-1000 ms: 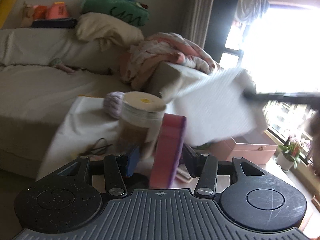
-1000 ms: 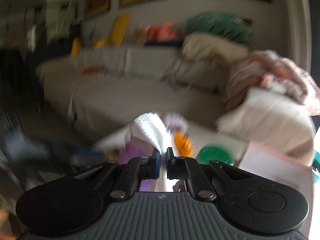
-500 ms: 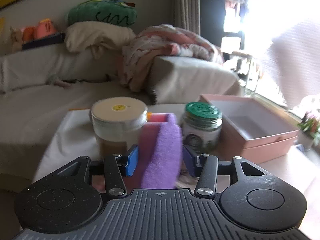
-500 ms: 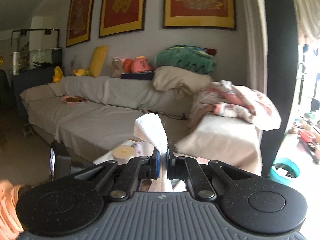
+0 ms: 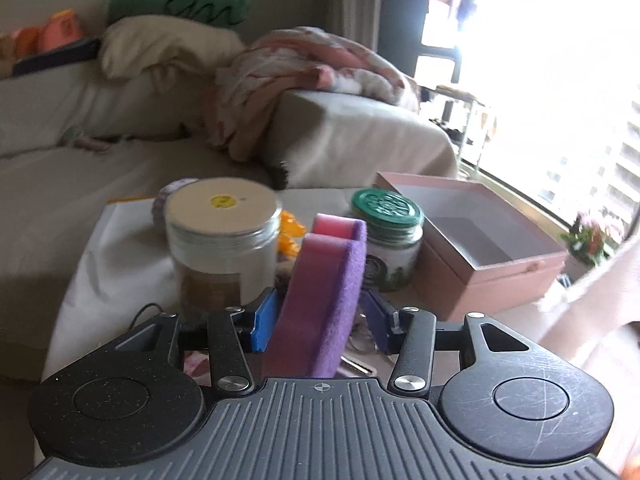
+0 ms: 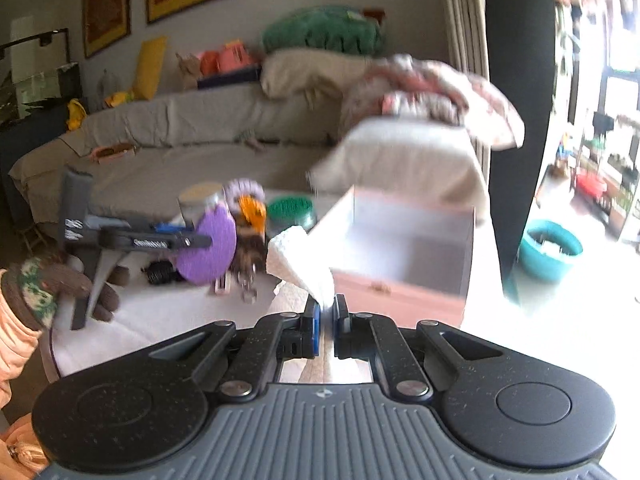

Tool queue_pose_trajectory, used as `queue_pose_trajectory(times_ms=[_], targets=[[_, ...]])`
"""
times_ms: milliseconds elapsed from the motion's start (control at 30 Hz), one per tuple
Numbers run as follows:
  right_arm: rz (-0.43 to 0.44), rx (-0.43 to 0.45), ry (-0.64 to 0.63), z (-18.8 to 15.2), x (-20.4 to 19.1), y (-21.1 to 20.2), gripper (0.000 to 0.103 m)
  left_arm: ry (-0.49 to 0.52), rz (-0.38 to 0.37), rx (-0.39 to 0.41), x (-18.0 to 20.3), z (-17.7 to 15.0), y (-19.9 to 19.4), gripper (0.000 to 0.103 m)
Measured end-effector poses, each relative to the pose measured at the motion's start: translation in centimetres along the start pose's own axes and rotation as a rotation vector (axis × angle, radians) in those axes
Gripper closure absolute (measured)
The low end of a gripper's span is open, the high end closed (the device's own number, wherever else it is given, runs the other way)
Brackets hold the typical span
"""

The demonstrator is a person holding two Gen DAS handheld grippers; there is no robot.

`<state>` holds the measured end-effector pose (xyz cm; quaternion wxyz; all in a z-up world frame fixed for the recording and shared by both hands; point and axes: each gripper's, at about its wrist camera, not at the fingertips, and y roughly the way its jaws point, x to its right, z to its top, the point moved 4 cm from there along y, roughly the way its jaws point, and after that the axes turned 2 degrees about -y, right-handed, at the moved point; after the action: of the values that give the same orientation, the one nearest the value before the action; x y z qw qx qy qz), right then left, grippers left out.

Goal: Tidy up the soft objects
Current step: 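Carry the towel and sponge over the pink box and open both tools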

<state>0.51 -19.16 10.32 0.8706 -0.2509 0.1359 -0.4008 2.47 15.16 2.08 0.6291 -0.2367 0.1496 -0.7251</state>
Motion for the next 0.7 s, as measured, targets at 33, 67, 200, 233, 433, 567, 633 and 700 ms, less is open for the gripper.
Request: queue_pose_trajectory(times_ms=[33,67,200,233,433,567,633,700], targets=[[0.0,-0.012,0.01,-0.3,0.1,0.4,0.097,0.023,0.011,-0.005,0.3,-0.1,0.0,0.051],[0.0,-0.021,0.019,-0.5,0.2,0.7,0.097,0.045,0.021,-0.013,0.6,-0.1,0.1,0.051],[-0.001,-0.04,0.029,-0.7,0.3,1.0,0.097,0.099,-0.029,-0.026,1.5,-0.2,-0.1,0.051],[-0.003,-0.04,0.025,-0.8,0.3,0.9,0.097,0.113,-0.053,-0.023,1.7,-0.3,-0.4,0.051],[-0.011,-0.049,0.006,-1.0,-0.2,1.0,0.097,0.255,0.051,0.021,2.6,-1.3,-1.1,0.049],[0.002,-0.076,0.011,-1.5,-0.5,2.0,0.097,0.055,0.087,-0.055,0.0,-0.9,1.2,0.05],[0.007,-0.088,0.011,-1.7,-0.7,2.6,0.097,0.006,0.083,-0.05,-0.6,-0.7,1.9,0.048],[0.011,-0.095,0.007,-2.0,-0.8,2.9,0.097,-0.015,0.087,-0.044,-0.6,-0.6,2.1,0.048]])
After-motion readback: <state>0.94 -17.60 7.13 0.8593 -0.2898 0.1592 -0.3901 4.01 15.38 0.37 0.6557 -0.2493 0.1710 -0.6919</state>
